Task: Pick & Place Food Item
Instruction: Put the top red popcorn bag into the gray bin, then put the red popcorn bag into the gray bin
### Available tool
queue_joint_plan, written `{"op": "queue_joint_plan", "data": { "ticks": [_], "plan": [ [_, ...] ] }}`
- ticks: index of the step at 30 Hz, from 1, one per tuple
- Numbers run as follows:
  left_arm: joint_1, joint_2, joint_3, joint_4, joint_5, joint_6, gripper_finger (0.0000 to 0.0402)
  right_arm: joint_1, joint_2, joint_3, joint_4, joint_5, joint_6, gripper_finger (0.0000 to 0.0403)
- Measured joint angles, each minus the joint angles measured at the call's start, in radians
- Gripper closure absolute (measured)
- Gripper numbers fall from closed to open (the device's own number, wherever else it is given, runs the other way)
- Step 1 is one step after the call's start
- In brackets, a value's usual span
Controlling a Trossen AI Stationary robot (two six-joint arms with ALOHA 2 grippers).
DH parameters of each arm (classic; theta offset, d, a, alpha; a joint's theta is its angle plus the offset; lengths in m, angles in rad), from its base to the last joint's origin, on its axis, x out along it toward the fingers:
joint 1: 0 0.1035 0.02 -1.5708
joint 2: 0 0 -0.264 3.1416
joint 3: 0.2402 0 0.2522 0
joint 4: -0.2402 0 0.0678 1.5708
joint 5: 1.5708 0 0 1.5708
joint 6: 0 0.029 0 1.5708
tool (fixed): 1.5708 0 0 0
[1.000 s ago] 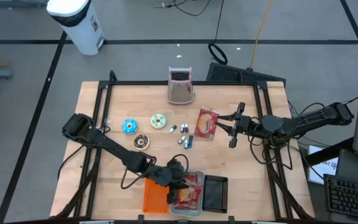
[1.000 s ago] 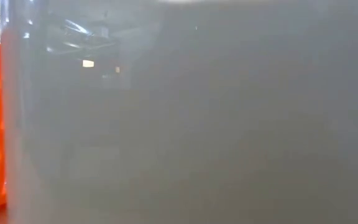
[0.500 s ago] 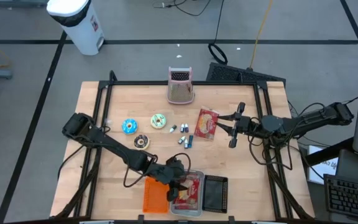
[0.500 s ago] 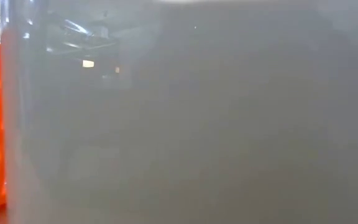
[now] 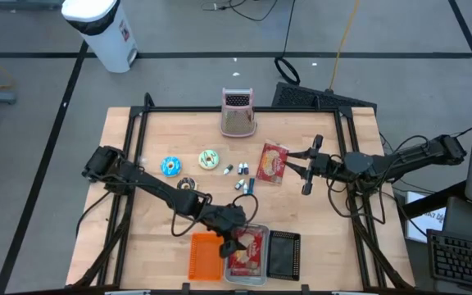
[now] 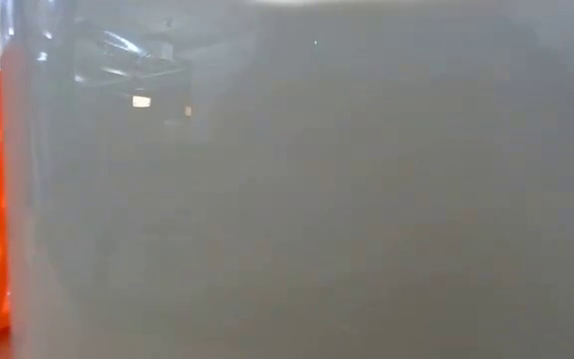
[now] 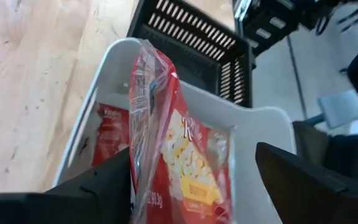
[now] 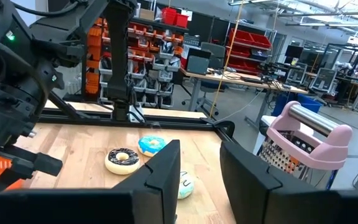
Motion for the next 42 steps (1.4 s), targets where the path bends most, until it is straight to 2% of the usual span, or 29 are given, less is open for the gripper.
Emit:
{"op": "queue_joint_plan", "data": {
  "ticks": [14, 20, 23, 26, 29, 34, 36, 42],
  "plan": [
    [0.012, -0.024, 0.016, -0.11, -0.126, 0.166, 0.0087, 0.0, 0.0, 0.0, -0.013, 0.0, -0.019, 0.0293],
    [0.008, -0.166, 0.045, -0.317, -0.264, 0.239, 0.0087, -0.001, 0.005, 0.0, -0.027, 0.003, -0.018, 0.0293],
    [0.006, -0.283, 0.023, -0.33, -0.372, 0.282, 0.0087, -0.001, 0.01, 0.0, -0.045, 0.006, -0.002, 0.0293],
    [-0.02, -0.397, -0.045, -0.275, -0.51, 0.374, 0.0087, -0.003, 0.015, 0.0, -0.061, 0.026, 0.036, 0.0293],
    [-0.039, -0.49, -0.162, -0.166, -0.61, 0.448, 0.0087, -0.003, 0.018, 0.0, -0.093, 0.101, 0.114, 0.0292],
    [-0.011, -0.614, -0.391, 0.051, -0.581, 0.527, 0.0087, -0.065, 0.019, 0.002, -0.188, 0.152, 0.207, 0.0289],
    [0.017, -0.656, -0.473, 0.123, -0.557, 0.512, 0.0087, -0.131, 0.024, 0.014, -0.254, 0.1, 0.256, 0.0289],
    [0.126, -0.733, -0.652, 0.313, -0.481, 0.49, 0.0087, -0.398, 0.128, 0.069, -0.437, -0.176, 0.35, 0.0289]
  ]
}}
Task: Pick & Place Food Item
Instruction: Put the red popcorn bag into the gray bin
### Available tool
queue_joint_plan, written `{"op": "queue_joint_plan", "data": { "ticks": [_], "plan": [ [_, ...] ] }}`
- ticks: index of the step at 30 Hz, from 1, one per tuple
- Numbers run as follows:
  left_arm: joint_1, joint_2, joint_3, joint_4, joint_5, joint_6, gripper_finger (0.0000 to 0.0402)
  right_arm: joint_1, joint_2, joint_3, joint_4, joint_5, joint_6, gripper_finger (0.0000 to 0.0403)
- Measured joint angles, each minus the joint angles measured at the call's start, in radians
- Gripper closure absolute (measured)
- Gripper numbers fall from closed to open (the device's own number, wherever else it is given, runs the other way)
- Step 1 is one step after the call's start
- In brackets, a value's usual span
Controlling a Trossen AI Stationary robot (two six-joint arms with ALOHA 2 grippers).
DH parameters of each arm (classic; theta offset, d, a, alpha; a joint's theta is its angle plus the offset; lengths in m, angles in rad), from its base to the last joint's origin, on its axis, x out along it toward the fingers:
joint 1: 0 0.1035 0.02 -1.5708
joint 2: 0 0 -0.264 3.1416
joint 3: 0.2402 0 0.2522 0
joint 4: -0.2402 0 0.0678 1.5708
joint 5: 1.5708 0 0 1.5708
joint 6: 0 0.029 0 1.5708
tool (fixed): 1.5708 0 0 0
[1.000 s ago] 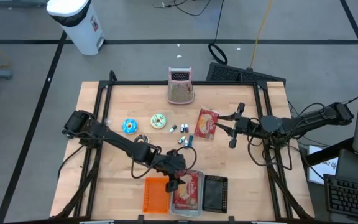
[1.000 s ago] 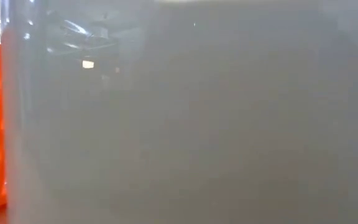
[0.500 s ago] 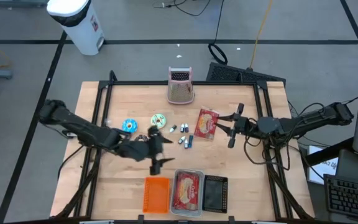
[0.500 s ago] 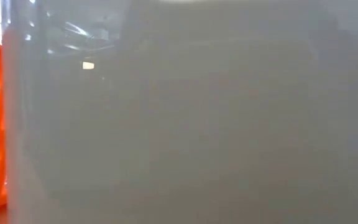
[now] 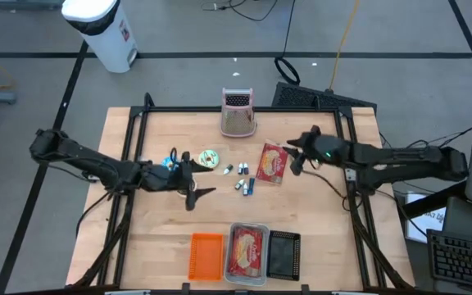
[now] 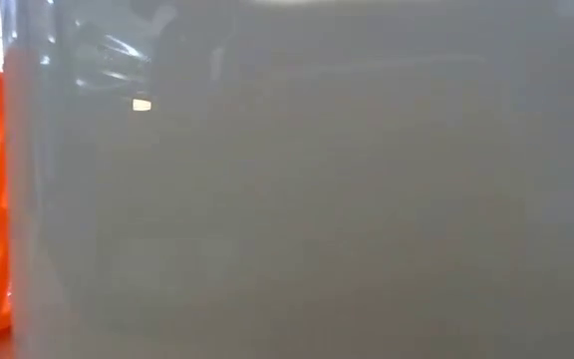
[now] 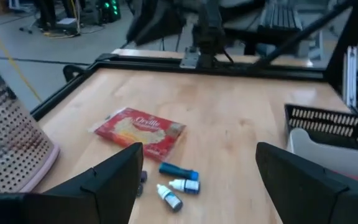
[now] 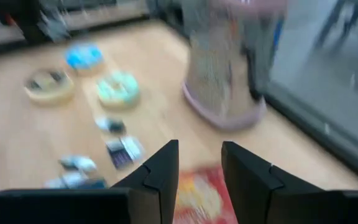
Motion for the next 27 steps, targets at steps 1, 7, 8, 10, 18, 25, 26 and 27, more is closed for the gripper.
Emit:
{"op": "queue_joint_plan", "data": {
  "ticks": [1, 7, 8, 10, 18, 25, 26, 27],
  "plan": [
    [0.021, -0.002, -0.02, 0.025, 0.012, -0.007, 0.0087, -0.046, 0.034, 0.013, -0.02, -0.047, 0.002, 0.0288],
    [0.118, -0.004, -0.066, 0.077, 0.087, -0.023, 0.0087, -0.255, 0.268, 0.077, -0.062, -0.27, -0.078, 0.025],
    [0.132, -0.004, -0.066, 0.077, 0.116, -0.023, 0.0087, -0.271, 0.301, 0.08, -0.066, -0.274, -0.096, 0.0239],
    [0.154, -0.004, -0.066, 0.084, 0.178, -0.016, 0.0087, -0.296, 0.367, 0.089, -0.06, -0.274, -0.131, 0.0214],
    [0.195, -0.004, -0.066, 0.088, 0.259, 0.025, 0.009, -0.335, 0.555, 0.088, -0.038, -0.377, -0.178, 0.016],
    [0.226, -0.004, -0.066, 0.079, 0.269, 0.046, 0.0087, -0.357, 0.632, 0.09, 0.023, -0.382, -0.203, 0.0177],
    [0.232, -0.004, -0.066, 0.072, 0.277, 0.046, 0.0088, -0.362, 0.633, 0.09, 0.021, -0.384, -0.201, 0.0181],
    [0.236, -0.004, -0.066, 0.064, 0.28, 0.046, 0.009, -0.365, 0.633, 0.09, 0.019, -0.385, -0.197, 0.0186]
  ]
}}
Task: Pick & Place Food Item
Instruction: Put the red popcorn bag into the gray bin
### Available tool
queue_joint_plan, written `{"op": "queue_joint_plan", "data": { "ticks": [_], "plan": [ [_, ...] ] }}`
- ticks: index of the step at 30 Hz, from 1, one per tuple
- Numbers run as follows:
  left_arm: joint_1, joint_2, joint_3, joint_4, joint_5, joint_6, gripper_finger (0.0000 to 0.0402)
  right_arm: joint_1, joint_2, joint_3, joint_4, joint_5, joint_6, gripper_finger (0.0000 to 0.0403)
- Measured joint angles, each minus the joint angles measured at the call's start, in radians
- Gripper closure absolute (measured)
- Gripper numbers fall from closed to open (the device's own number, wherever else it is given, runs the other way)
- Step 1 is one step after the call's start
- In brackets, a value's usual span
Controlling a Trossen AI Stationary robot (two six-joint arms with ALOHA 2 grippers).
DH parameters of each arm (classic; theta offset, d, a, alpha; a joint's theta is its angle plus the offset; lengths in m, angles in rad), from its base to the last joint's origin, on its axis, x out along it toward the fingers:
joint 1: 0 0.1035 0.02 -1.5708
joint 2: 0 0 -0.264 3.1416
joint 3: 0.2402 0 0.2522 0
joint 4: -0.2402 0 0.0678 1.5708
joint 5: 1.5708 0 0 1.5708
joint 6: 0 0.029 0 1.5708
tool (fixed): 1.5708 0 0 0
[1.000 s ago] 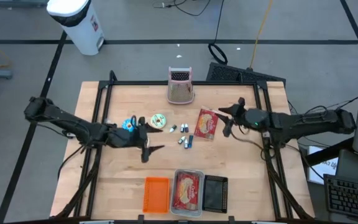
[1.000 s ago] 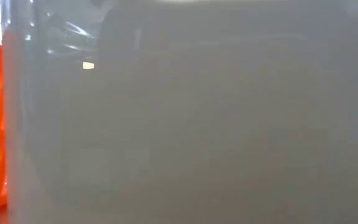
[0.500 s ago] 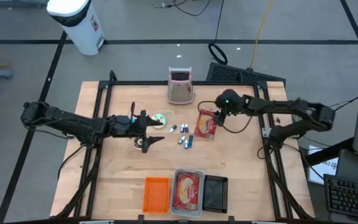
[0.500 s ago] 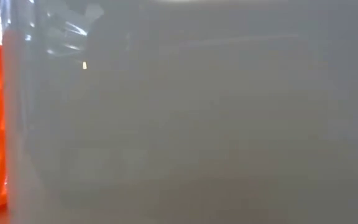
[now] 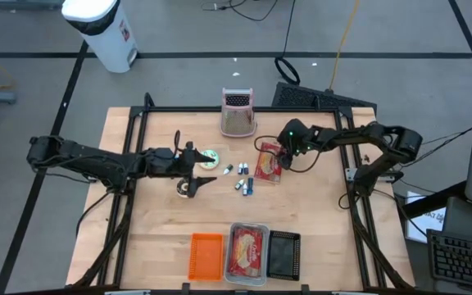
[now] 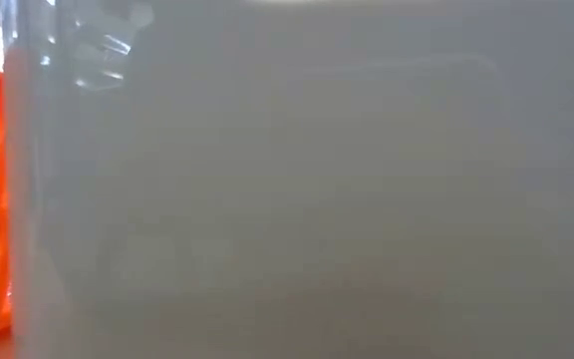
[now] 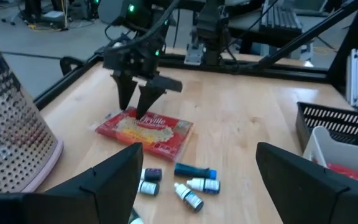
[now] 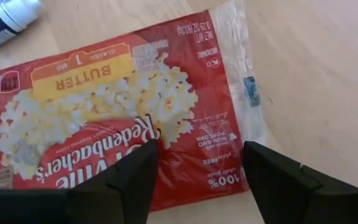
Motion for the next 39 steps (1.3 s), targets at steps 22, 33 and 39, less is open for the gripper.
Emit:
{"op": "queue_joint_plan", "data": {
  "ticks": [22, 33, 39],
  "plan": [
    [0.02, 0.0, 0.0, -0.032, 0.004, -0.016, 0.0101, 0.065, -0.23, -0.004, -0.085, -0.046, 0.03, 0.0236],
    [0.02, 0.0, 0.0, -0.031, 0.004, -0.042, 0.0105, -0.052, -0.138, -0.004, -0.065, -0.019, -0.068, 0.0231],
    [0.02, 0.0, 0.0, -0.031, 0.004, -0.063, 0.0105, -0.072, -0.02, -0.003, -0.015, -0.124, -0.08, 0.0229]
  ]
}}
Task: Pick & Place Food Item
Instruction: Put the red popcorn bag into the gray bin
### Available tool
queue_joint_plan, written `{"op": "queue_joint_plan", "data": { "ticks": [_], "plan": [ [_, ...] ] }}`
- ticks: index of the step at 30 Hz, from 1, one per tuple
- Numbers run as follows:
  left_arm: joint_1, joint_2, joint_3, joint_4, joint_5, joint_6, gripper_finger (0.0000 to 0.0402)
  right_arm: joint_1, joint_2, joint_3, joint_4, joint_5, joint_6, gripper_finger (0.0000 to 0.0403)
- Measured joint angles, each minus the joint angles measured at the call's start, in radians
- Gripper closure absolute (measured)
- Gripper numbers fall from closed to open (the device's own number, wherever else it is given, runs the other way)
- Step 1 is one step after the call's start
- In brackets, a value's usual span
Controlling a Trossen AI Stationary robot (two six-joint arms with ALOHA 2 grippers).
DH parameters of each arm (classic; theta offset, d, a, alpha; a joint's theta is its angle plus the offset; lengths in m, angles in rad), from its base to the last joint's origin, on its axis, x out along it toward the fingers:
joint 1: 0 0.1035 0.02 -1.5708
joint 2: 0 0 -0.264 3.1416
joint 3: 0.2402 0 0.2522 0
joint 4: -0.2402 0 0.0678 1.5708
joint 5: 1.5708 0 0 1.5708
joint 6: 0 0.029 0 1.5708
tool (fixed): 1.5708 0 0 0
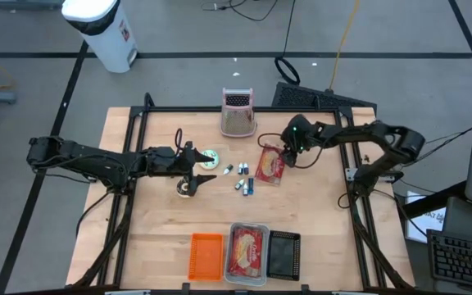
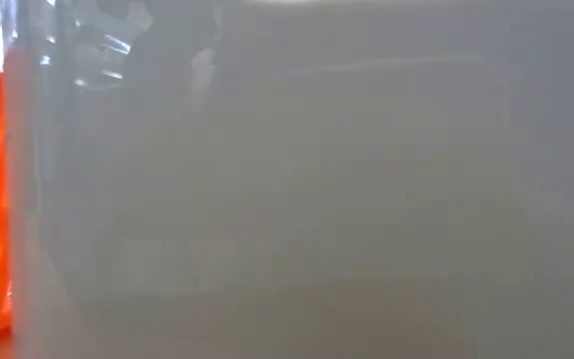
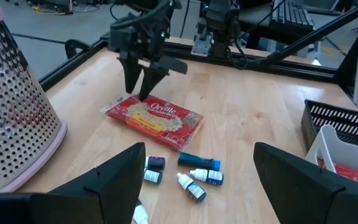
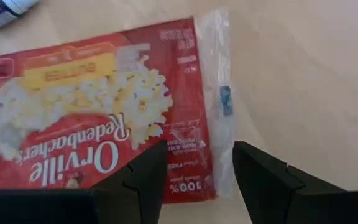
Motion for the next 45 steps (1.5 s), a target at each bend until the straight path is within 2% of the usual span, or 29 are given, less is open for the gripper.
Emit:
{"op": "queue_joint_plan", "data": {
  "ticks": [6, 10, 14, 18, 22, 27, 33, 37, 40, 45],
  "plan": [
    [0.0, 0.0, 0.0, 0.001, 0.0, -0.023, 0.0105, -0.001, 0.036, 0.003, -0.008, -0.008, -0.019, 0.0232],
    [0.0, 0.0, 0.0, 0.0, 0.0, -0.037, 0.0105, 0.007, 0.035, 0.003, -0.031, -0.074, -0.017, 0.0239],
    [0.0, 0.0, 0.0, 0.0, -0.001, -0.052, 0.0105, 0.016, 0.034, 0.003, -0.041, -0.076, -0.023, 0.0275],
    [0.0, 0.0, 0.0, 0.001, 0.0, -0.055, 0.0105, 0.016, 0.034, 0.002, -0.046, -0.064, -0.048, 0.0334],
    [0.0, 0.0, 0.0, 0.001, -0.001, -0.088, 0.0105, 0.017, 0.034, 0.002, -0.045, -0.008, -0.101, 0.0393],
    [0.0, 0.0, 0.0, 0.009, -0.003, -0.141, 0.0105, 0.032, 0.0, 0.0, -0.037, 0.086, -0.124, 0.04],
    [0.0, 0.0, 0.0, 0.066, -0.018, -0.197, 0.0105, 0.113, -0.17, -0.002, -0.04, 0.219, -0.155, 0.0402],
    [0.001, 0.0, 0.0, 0.14, -0.051, -0.22, 0.0105, 0.219, -0.313, -0.002, -0.039, 0.3, -0.178, 0.0402],
    [0.002, 0.0, 0.0, 0.207, -0.064, -0.246, 0.0105, 0.327, -0.404, -0.001, -0.027, 0.398, -0.185, 0.0402],
    [0.005, 0.031, 0.03, 0.231, -0.066, -0.288, 0.0105, 0.525, -0.468, -0.001, 0.005, 0.581, -0.179, 0.0402]
  ]
}}
